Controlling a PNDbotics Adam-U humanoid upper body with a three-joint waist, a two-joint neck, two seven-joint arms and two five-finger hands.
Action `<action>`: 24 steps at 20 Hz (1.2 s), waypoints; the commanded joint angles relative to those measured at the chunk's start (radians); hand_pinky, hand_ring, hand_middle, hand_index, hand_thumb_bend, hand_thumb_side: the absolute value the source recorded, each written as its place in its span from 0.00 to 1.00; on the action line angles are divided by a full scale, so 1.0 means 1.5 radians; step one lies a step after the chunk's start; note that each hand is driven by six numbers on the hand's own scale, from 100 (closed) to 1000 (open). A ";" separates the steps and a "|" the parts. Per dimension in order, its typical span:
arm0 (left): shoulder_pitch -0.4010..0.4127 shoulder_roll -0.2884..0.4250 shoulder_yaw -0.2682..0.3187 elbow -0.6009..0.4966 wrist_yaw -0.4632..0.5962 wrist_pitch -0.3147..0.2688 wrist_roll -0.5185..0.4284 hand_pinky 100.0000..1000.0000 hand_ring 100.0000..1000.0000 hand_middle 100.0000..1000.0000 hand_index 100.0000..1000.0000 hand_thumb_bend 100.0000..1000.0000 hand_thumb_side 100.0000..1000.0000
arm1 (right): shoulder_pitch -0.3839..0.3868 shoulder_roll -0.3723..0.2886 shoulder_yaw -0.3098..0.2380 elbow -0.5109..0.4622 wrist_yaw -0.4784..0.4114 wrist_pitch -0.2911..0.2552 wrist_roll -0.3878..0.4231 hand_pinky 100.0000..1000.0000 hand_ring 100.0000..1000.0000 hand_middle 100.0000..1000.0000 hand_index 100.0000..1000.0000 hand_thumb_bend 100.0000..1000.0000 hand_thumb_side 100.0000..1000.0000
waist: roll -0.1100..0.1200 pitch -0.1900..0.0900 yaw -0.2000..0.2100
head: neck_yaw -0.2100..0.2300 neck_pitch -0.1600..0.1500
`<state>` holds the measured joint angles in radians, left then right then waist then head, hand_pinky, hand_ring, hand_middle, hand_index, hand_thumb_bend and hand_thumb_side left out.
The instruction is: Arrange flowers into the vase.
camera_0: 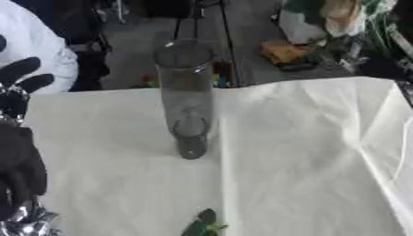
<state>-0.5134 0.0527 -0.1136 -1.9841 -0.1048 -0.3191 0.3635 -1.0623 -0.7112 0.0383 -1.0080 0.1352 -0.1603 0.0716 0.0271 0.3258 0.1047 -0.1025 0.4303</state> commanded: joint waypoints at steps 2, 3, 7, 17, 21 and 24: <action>-0.004 0.008 -0.005 -0.011 0.003 0.000 -0.005 0.64 0.68 0.75 0.84 0.21 0.94 | -0.046 0.003 -0.002 -0.005 -0.048 0.014 -0.003 0.00 0.00 0.00 0.04 0.33 0.23 | -0.007 -0.018 0.006 | -0.005 0.005; -0.004 0.008 -0.005 -0.011 0.004 0.000 -0.006 0.64 0.68 0.75 0.84 0.21 0.94 | -0.054 0.006 0.000 -0.004 -0.058 0.017 -0.004 0.00 0.00 0.00 0.04 0.33 0.23 | -0.009 -0.019 0.009 | -0.006 0.006; -0.002 0.010 -0.008 -0.011 0.006 0.001 -0.009 0.64 0.68 0.75 0.84 0.21 0.94 | -0.085 0.019 0.004 -0.004 -0.100 0.024 -0.009 0.00 0.00 0.00 0.03 0.33 0.23 | -0.015 -0.020 0.020 | -0.012 0.005; -0.002 0.013 -0.013 -0.011 0.009 0.002 -0.014 0.65 0.68 0.75 0.84 0.20 0.94 | -0.128 0.032 0.007 0.003 -0.178 0.037 -0.025 0.00 0.00 0.00 0.03 0.32 0.22 | -0.029 -0.017 0.042 | -0.019 0.003; -0.004 0.016 -0.016 -0.011 0.011 0.001 -0.018 0.65 0.68 0.75 0.84 0.20 0.94 | -0.158 0.049 -0.003 0.001 -0.207 0.049 -0.041 0.00 0.00 0.00 0.03 0.32 0.22 | -0.034 -0.012 0.052 | -0.023 -0.002; -0.005 0.018 -0.018 -0.011 0.012 0.002 -0.020 0.65 0.68 0.75 0.84 0.20 0.94 | -0.175 0.056 -0.007 0.000 -0.231 0.069 -0.056 0.00 0.00 0.00 0.03 0.31 0.22 | -0.036 -0.009 0.057 | -0.025 -0.005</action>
<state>-0.5097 0.0629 -0.1377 -1.9841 -0.0880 -0.3158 0.3384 -1.2959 -0.6111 0.0414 -0.9959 -0.1908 -0.0675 -0.0024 -0.0277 0.3309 0.1892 -0.1354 0.4295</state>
